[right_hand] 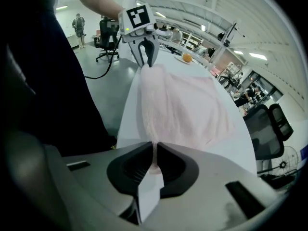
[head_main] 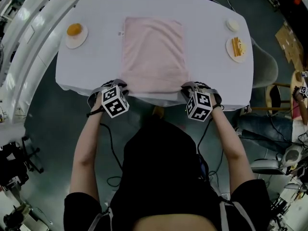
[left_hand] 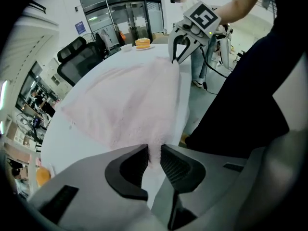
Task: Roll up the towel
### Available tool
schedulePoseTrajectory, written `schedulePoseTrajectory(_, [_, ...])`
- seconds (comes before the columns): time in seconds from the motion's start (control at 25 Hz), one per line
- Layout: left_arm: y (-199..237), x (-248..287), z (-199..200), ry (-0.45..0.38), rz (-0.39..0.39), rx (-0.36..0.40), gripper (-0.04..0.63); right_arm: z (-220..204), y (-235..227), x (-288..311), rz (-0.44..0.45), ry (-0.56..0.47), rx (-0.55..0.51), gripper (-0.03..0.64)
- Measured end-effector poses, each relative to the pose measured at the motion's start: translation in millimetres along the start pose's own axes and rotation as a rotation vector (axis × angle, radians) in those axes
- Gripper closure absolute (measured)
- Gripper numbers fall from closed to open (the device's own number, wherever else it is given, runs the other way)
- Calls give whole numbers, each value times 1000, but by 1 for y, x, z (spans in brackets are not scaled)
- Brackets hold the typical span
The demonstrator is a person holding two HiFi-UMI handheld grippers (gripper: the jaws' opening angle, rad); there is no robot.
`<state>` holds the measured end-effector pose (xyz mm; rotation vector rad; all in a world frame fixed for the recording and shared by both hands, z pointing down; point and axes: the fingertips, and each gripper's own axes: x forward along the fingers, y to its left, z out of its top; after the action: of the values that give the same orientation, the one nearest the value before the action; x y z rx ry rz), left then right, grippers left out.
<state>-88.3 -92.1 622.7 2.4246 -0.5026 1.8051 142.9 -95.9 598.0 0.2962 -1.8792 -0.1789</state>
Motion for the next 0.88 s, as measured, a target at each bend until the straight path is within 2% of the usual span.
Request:
schedulePoseTrajectory(0.2, [-2, -5, 3, 7, 10, 41, 538, -3, 2, -9, 1, -7, -6, 589])
schedulePoseTrajectory(0.48, [-31, -23, -8, 5, 16, 75, 538, 5, 32, -26, -4, 2, -17, 589])
schedulePoseTrajectory(0.72, [-67, -37, -21, 2, -15, 113, 538, 10, 70, -40, 16, 0, -10, 589])
schedulePoseTrajectory(0.88, [-69, -46, -21, -21, 6, 110, 539, 13, 75, -47, 6, -7, -10, 589])
